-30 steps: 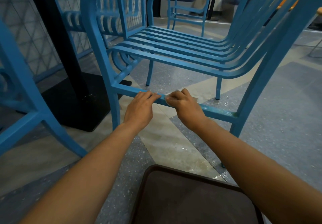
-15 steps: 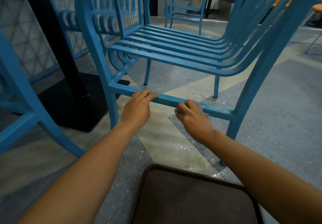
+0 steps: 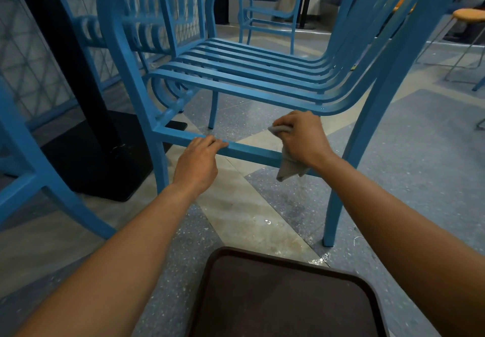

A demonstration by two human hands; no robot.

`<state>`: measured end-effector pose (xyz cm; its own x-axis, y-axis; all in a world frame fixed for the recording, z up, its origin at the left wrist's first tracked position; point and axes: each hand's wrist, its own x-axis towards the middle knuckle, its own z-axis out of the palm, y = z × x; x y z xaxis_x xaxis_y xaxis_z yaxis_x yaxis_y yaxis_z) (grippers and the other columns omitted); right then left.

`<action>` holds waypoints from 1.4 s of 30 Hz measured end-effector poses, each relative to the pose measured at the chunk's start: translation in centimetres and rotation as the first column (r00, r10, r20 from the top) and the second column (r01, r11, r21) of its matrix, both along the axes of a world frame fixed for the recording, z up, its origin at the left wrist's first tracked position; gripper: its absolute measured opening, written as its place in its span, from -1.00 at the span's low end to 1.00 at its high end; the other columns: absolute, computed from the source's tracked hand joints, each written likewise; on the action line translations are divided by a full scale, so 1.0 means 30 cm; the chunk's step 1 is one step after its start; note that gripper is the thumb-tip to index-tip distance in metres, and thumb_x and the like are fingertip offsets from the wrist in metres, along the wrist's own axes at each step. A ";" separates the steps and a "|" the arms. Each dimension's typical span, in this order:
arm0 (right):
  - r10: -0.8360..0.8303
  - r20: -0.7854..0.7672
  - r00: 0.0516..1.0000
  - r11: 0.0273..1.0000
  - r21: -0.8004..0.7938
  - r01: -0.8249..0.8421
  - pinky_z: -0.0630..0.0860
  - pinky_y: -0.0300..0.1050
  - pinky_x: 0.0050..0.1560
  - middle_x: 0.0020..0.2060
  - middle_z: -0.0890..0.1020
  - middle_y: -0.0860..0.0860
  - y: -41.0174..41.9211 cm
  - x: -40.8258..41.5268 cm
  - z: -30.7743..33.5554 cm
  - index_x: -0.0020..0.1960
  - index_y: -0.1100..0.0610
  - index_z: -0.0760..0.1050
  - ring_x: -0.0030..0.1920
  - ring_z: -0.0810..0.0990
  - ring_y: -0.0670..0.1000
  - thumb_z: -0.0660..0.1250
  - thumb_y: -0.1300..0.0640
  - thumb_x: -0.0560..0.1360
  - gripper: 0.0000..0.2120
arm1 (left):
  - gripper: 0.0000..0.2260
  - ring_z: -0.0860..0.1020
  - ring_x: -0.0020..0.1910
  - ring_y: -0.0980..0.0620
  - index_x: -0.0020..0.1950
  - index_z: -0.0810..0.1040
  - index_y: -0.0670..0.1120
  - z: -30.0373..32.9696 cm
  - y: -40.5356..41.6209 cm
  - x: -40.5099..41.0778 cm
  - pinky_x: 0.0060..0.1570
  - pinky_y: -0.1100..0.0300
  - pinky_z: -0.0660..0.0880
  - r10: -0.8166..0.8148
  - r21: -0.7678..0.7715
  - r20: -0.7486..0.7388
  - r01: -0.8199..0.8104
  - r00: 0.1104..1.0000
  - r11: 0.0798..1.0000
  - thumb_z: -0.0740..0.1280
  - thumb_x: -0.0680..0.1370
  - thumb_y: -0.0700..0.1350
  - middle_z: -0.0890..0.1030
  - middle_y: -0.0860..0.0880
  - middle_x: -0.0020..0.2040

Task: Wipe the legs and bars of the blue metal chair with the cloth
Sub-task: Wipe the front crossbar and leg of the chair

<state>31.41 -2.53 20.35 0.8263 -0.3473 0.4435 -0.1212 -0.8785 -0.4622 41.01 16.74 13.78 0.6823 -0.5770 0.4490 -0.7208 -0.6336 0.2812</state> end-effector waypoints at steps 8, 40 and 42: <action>0.036 -0.268 0.963 0.987 -0.144 -0.077 0.30 -0.18 -0.03 0.10 0.57 0.08 0.085 0.085 -0.062 0.17 0.11 0.57 0.06 0.37 0.05 0.26 0.18 0.55 -0.76 | -0.56 0.41 0.16 -0.03 0.35 0.41 -0.03 0.001 0.001 -0.010 0.15 0.09 0.39 0.015 0.018 0.029 -0.016 0.999 1.000 0.18 0.51 -0.35 0.48 0.01 0.16; 0.048 -0.378 0.924 0.886 -0.411 -0.214 0.19 0.32 0.39 0.52 -0.01 0.03 0.035 -0.225 -0.261 0.51 0.10 0.02 0.51 -0.14 0.11 0.21 0.33 0.54 -0.37 | -0.55 0.37 0.29 -0.09 0.37 0.36 -0.09 0.000 -0.038 -0.083 0.38 -0.03 0.25 0.120 -0.005 0.001 -0.120 0.993 0.993 0.22 0.50 -0.34 0.44 -0.06 0.27; 0.078 -0.358 0.930 0.879 -0.415 -0.233 0.22 0.36 0.35 0.51 0.08 0.06 0.024 -0.239 -0.281 0.49 0.12 0.11 0.51 -0.07 0.13 0.26 0.34 0.51 -0.37 | -0.55 0.36 0.30 -0.10 0.36 0.37 -0.11 -0.010 -0.048 -0.102 0.37 -0.05 0.27 0.111 -0.017 0.021 -0.110 0.994 0.994 0.23 0.48 -0.35 0.42 -0.08 0.29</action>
<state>24.25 -1.80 11.93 0.9751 -0.0329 0.2192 -0.0386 -0.9990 0.0217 37.95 15.30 13.49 0.7315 -0.4915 0.4725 -0.6527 -0.7052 0.2768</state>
